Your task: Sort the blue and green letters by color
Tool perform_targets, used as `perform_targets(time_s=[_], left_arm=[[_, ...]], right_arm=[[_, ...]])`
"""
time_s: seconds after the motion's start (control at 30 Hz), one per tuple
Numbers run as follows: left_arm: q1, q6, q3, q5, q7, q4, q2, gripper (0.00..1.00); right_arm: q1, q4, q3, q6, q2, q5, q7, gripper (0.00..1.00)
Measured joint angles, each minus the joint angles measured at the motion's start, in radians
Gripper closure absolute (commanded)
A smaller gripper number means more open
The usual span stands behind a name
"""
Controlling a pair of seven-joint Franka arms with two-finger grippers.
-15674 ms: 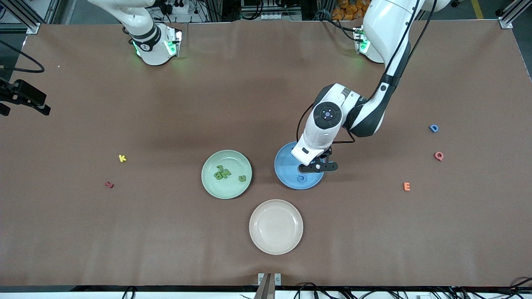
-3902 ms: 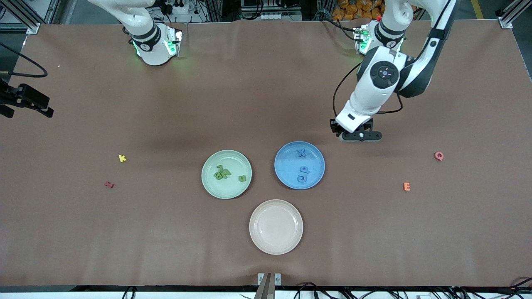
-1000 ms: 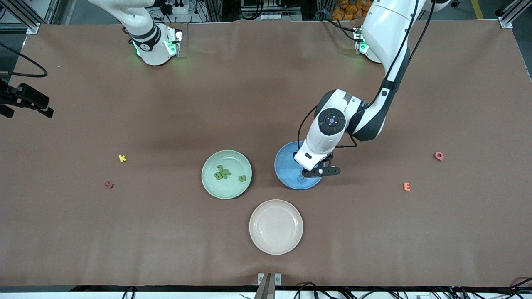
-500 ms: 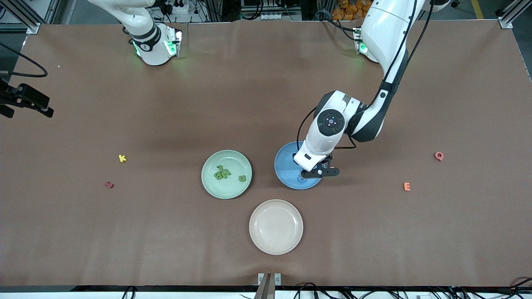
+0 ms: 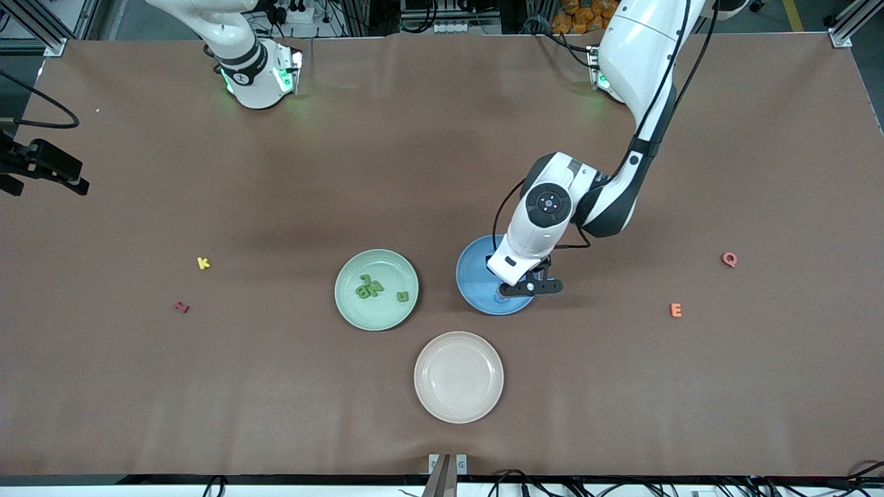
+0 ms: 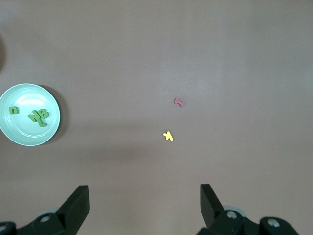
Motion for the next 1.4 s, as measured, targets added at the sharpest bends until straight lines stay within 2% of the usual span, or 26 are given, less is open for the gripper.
perform_targets(time_s=[0.67, 1.4], left_arm=[[0.014, 0.003, 0.009, 0.000, 0.012, 0.020, -0.007, 0.23], [0.102, 0.003, 0.010, 0.000, 0.094, 0.034, -0.042, 0.23]], right_arm=[[0.000, 0.000, 0.000, -0.002, 0.000, 0.000, 0.000, 0.00], [0.000, 0.000, 0.000, -0.005, 0.000, 0.000, 0.000, 0.00]])
